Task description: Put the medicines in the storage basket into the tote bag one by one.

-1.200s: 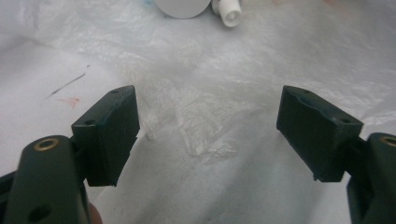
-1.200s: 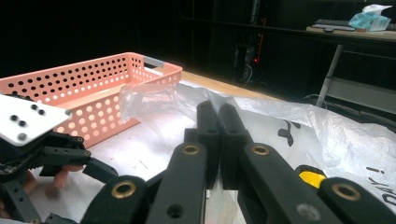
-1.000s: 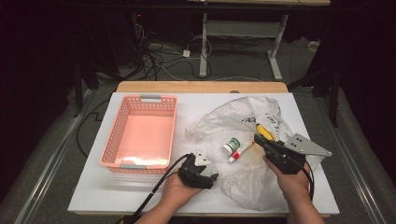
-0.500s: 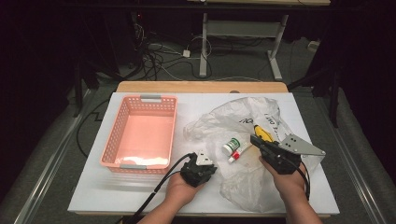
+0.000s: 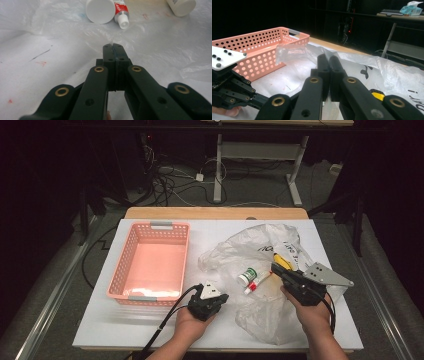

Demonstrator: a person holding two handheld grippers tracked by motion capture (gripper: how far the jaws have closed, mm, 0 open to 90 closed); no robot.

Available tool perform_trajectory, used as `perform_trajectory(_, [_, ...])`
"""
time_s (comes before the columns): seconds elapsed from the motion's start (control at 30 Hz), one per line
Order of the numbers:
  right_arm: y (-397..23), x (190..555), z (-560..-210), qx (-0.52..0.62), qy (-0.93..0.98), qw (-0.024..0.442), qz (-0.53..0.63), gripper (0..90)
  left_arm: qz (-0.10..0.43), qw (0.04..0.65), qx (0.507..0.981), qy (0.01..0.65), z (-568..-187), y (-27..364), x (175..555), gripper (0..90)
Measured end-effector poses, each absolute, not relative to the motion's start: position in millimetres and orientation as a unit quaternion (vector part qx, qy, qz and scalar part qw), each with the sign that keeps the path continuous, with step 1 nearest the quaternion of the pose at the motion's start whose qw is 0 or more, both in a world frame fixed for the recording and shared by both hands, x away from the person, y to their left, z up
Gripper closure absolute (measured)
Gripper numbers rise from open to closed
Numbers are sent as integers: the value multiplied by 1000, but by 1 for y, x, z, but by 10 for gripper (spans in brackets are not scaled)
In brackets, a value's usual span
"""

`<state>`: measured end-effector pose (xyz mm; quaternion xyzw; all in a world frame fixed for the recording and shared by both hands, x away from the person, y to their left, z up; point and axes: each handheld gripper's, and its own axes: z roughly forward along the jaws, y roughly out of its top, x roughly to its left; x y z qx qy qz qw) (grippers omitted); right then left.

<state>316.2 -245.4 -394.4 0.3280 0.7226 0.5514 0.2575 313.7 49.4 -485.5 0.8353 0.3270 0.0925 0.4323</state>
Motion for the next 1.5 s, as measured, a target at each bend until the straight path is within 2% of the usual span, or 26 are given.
perform_trajectory(0.67, [-239,315,-394,327,719,265,553,900,160,487,809,289,-464,59,297,884])
perform_trajectory(1.5, [-241,314,-393,333,710,265,561,900,219,520,771,294,-444,62,295,883])
